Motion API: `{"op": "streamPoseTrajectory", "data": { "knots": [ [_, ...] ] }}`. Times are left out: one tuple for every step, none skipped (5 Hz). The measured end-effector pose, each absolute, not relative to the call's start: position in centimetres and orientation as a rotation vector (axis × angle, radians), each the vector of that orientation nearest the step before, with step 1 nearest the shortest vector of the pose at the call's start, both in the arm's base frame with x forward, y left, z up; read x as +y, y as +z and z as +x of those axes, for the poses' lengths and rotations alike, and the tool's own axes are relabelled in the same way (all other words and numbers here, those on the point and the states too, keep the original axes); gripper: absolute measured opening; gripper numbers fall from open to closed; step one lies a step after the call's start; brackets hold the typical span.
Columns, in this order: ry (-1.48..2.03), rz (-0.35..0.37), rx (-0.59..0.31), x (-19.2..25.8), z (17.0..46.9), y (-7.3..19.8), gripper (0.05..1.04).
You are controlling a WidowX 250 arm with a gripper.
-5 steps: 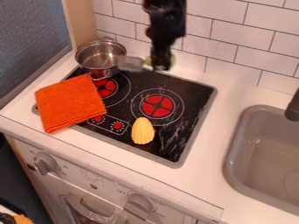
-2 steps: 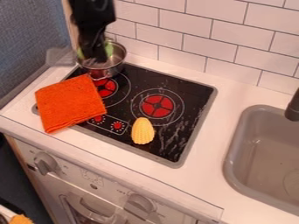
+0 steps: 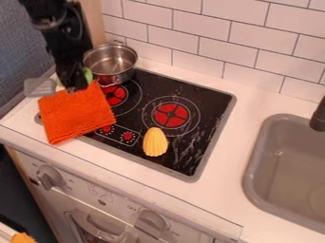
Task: Put the wooden spatula on the orange cloth
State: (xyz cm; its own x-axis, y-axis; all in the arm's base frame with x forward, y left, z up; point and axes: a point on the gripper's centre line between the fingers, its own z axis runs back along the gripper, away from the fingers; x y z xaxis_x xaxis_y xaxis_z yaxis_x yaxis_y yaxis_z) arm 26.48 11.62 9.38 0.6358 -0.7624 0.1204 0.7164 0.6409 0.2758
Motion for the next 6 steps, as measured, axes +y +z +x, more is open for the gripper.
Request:
{"op": "streamPoseTrajectory", "data": {
  "knots": [
    [-0.811, 0.193, -0.198, 13.0, 26.3, 7.3, 0.407],
    [-0.794, 0.172, -0.182, 13.9, 26.7, 5.2, 0.407],
    [-0.791, 0.157, -0.16, 14.6, 27.3, 3.7, 0.407],
    [-0.791, 0.13, -0.158, 14.7, 27.9, 2.0, 0.48],
    [-0.767, 0.146, -0.137, 14.7, 28.3, 1.9, 0.79],
    [-0.741, 0.163, -0.118, 14.1, 28.4, 1.8, 1.001]
  ]
}}
